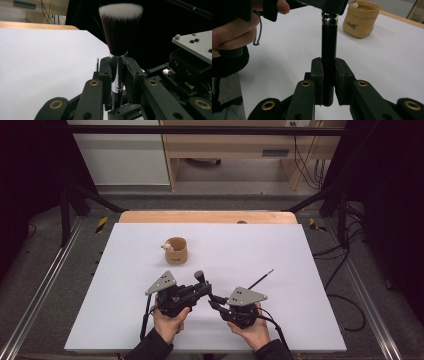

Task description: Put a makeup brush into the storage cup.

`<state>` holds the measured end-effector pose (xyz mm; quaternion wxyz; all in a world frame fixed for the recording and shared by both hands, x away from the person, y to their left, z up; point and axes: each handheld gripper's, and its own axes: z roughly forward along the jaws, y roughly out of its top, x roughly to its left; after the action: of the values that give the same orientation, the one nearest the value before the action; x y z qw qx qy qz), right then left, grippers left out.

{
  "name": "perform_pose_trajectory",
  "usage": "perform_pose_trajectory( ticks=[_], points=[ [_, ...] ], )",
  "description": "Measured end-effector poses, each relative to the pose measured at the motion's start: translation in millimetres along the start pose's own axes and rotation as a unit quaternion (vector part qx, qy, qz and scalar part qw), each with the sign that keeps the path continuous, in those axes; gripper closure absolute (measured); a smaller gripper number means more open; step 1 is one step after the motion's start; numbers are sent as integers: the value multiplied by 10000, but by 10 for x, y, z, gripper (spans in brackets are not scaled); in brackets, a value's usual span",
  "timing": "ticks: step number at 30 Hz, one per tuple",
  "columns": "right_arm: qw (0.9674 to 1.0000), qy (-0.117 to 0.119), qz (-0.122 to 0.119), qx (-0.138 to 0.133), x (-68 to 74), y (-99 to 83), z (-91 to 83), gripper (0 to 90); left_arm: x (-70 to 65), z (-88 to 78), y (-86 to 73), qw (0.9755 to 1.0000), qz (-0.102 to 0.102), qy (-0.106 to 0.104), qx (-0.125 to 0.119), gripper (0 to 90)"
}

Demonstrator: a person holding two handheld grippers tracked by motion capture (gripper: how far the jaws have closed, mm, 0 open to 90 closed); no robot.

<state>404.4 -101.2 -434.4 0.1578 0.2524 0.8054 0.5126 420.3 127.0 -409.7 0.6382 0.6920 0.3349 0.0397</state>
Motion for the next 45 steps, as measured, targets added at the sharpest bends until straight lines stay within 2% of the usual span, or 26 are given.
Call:
perform_pose_trajectory(
  ticks=[7, 13, 22, 29, 36, 45],
  points=[
    [10000, 48, 46, -71, -4, 4, -9, 739, 4, -25, 20, 9998, 172, 123, 23, 770],
    [9995, 30, 208, -216, -39, 26, -71, 614, 57, -70, 45, 9994, 225, 249, 49, 770],
    [9982, -279, 497, -168, -160, 33, -195, 462, 96, -142, 90, 9980, 424, 447, 108, 769],
    [9970, -499, 582, -134, -265, 27, -301, 336, 140, -202, 120, 9972, 433, 595, 156, 769],
    [9936, -773, 789, -223, -397, -5, -436, 206, 177, -263, 150, 9962, 479, 707, 180, 769],
    [9897, -997, 957, -364, -546, -52, -609, 144, 240, -378, 216, 9953, 436, 859, 110, 769]
  ],
)
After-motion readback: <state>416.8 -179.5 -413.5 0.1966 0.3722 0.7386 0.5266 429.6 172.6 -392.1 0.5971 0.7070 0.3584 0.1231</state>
